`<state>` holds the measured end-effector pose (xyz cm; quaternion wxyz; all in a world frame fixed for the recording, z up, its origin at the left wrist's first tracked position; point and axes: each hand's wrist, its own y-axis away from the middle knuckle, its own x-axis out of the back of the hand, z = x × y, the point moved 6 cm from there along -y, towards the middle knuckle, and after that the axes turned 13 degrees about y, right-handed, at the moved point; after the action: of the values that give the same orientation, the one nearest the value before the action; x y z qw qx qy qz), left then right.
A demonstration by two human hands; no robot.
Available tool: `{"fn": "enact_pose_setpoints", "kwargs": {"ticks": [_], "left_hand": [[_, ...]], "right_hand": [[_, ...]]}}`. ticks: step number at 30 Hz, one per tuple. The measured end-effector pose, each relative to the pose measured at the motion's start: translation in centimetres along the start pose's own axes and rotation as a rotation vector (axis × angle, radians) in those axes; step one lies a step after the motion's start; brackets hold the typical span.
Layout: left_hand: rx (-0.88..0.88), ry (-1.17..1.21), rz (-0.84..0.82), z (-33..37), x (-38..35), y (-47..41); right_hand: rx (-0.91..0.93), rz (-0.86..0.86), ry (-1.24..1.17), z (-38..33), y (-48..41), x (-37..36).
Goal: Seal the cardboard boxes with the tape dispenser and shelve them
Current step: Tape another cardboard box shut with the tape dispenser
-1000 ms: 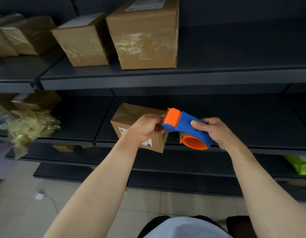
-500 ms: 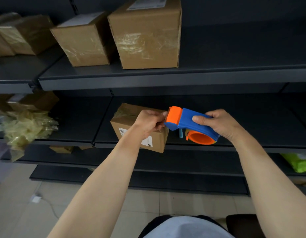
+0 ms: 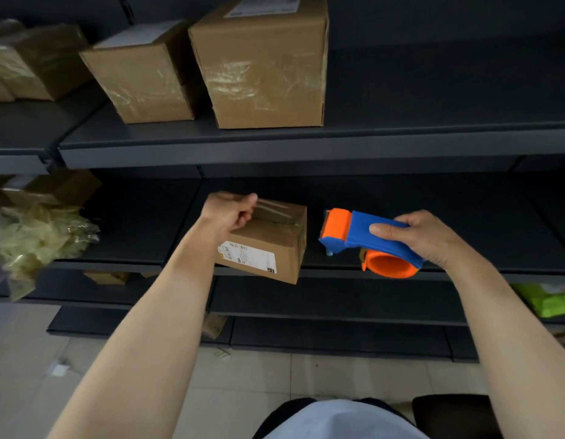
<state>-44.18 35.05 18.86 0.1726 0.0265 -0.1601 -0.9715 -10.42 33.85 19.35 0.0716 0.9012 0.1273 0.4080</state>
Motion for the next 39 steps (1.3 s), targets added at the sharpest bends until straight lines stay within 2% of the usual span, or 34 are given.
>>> {"fn": "enact_pose_setpoints", "kwargs": {"ticks": [2, 7, 22, 30, 36, 37, 39], "left_hand": [[-0.009, -0.03, 0.022, 0.3, 1.2, -0.7], [-0.021, -0.076, 0.246, 1.0, 7.7, -3.1], [0.012, -0.14, 0.252, -1.5, 8.7, -7.0], [0.164, -0.066, 0.209, -2.5, 8.9, -7.1], [0.193, 0.112, 0.238, -3.5, 8.9, -6.3], [0.181, 0.1, 0.266, -3.5, 9.0, -6.1], [0.039, -0.153, 0.374, -2.6, 9.2, -5.9]], "right_hand": [[0.026, -0.018, 0.011, -1.1, -0.3, -0.3], [0.007, 0.022, 0.093, -2.4, -1.3, 0.2], [-0.114, -0.018, 0.167, -2.3, -3.4, -2.3], [-0.123, -0.073, 0.091, -1.0, -3.9, -4.0], [-0.107, -0.095, 0.05, -0.8, -4.1, -4.5], [-0.102, -0.103, 0.052, -0.9, -4.2, -4.6], [-0.099, -0.11, 0.05, -0.9, -4.2, -4.7]]}}
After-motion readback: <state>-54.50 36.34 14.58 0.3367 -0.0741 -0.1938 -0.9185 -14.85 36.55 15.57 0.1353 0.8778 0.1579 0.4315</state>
